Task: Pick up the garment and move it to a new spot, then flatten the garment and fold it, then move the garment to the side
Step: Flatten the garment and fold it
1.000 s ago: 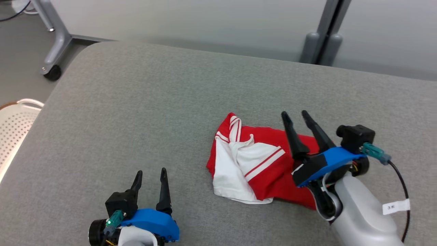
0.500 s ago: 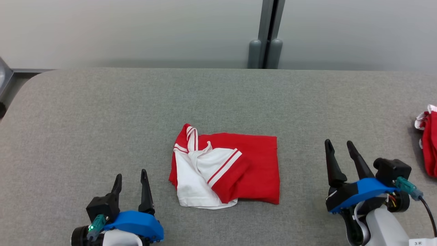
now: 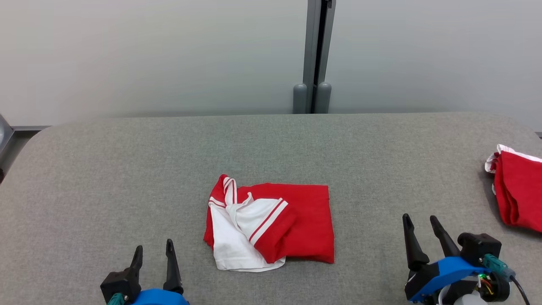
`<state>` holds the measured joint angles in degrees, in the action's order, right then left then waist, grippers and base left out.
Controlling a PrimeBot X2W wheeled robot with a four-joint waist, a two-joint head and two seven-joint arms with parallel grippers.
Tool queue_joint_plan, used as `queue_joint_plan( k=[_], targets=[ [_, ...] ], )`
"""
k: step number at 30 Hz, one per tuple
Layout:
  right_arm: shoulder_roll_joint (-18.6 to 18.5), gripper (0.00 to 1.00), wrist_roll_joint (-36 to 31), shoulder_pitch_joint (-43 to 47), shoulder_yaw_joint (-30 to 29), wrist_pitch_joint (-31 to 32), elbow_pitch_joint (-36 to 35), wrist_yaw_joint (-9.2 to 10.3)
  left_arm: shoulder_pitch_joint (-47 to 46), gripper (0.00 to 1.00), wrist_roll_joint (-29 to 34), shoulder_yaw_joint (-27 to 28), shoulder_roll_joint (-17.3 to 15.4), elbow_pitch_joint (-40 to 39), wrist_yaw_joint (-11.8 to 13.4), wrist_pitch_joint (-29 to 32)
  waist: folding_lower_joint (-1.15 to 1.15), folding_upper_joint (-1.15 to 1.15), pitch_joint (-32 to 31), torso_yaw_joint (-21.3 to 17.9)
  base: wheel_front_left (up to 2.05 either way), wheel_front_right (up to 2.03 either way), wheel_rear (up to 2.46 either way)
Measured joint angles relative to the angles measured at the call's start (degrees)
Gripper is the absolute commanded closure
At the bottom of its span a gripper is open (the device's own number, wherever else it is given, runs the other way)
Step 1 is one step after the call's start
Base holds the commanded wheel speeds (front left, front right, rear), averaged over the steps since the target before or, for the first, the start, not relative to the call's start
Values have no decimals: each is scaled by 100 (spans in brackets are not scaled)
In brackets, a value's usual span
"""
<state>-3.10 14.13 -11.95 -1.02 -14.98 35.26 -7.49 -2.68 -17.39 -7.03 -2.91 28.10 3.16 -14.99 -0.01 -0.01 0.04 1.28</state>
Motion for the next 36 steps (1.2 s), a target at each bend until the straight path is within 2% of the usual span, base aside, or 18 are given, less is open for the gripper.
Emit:
queue_joint_plan(
  k=[14, 15, 17, 18, 27, 36],
  targets=[
    [15, 0, 168, 53, 198, 0, 11, 1, 77, 0, 30, 46, 0, 2, -67, 0, 1, 0, -42, -4, 0, 0, 0],
    [15, 10, 171, 53, 193, 0, 8, 0, 77, 0, 25, 40, 0, 3, -67, 0, 0, 0, -33, 2, 0, 0, 0],
    [16, 90, 174, 50, 158, 0, 2, 0, 77, 0, 13, 14, 0, 3, -68, 0, 0, 0, -10, 25, 0, 0, 0],
    [14, 100, 166, 49, 148, 0, 9, 0, 76, 0, 11, -12, 0, 3, -69, 0, 0, 0, 2, 44, 0, 0, 0],
    [19, 100, -112, -176, 129, 0, 136, 0, -19, 0, -73, -254, -2, -13, -67, 0, 1, 1, 177, 383, 0, 0, 0],
    [23, 100, -259, -593, 519, -1, 388, 0, -241, 0, -197, -626, -5, -110, 18, 0, 1, 1, 487, 1082, 0, 0, 0]
  ],
)
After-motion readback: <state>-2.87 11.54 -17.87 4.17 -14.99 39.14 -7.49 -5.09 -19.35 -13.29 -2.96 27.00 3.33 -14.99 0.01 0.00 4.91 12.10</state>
